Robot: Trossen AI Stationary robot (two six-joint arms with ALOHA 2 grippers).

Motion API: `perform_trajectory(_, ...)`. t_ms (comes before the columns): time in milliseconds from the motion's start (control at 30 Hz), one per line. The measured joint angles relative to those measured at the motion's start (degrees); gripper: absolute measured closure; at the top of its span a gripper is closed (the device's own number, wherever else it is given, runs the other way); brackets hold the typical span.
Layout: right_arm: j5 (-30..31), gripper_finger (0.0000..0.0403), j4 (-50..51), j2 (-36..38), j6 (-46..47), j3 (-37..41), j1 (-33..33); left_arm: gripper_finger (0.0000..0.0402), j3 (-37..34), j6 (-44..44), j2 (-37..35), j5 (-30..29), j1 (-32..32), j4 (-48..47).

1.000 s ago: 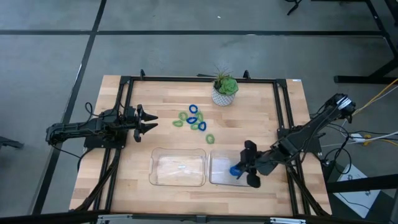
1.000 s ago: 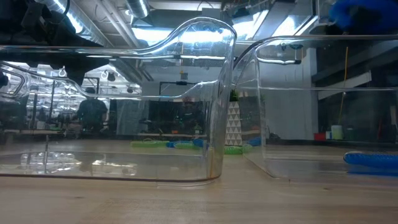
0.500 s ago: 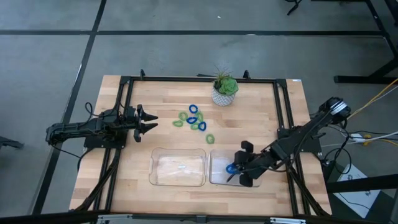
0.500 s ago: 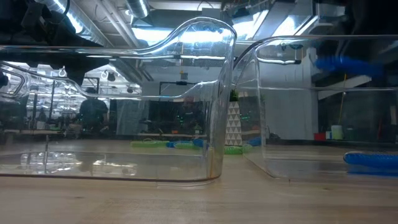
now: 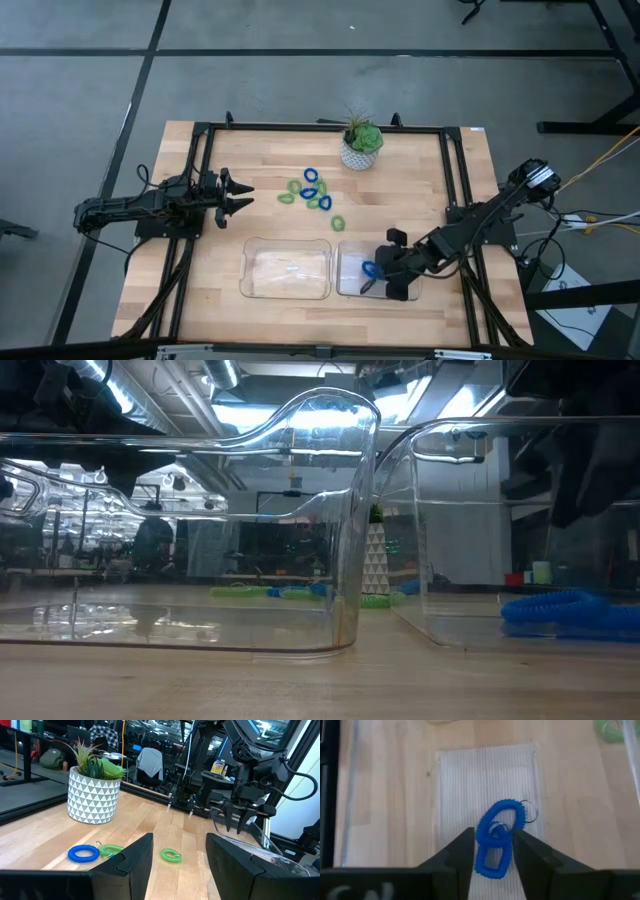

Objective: Sort spring keychains
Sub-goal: Put the green spring keychain into the left transparent bin

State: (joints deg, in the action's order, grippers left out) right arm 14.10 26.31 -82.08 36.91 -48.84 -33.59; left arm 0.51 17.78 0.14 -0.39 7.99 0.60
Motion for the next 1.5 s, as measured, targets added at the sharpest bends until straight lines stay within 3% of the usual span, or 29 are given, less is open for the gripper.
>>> perform_trajectory(300, -8.32, 0.0217, -0.42, 0.04, 3.18, 0.0, 3.49, 0.0224, 0.02, 0.0, 0.01, -0.01, -0.02, 0.02)
perform_trajectory(767, -15.85, 0.0233, -3.15, 0.07, 2.92, -2.84, 4.51, 0.0224, 0.01, -0.01, 0.01, 0.0, 0.0, 0.02)
perform_trajectory(1267, -15.64, 0.0237, -3.37, 0.09, -11.6, -18.82, 7.79, 0.0224, 0.0, -0.02, 0.02, -0.01, -0.01, 0.0)
perform_trajectory(1500, -15.72, 0.0237, -3.83, 0.11, -20.97, -22.12, 10.11, 0.0224, 0.0, -0.02, 0.0, 0.0, 0.0, 0.02)
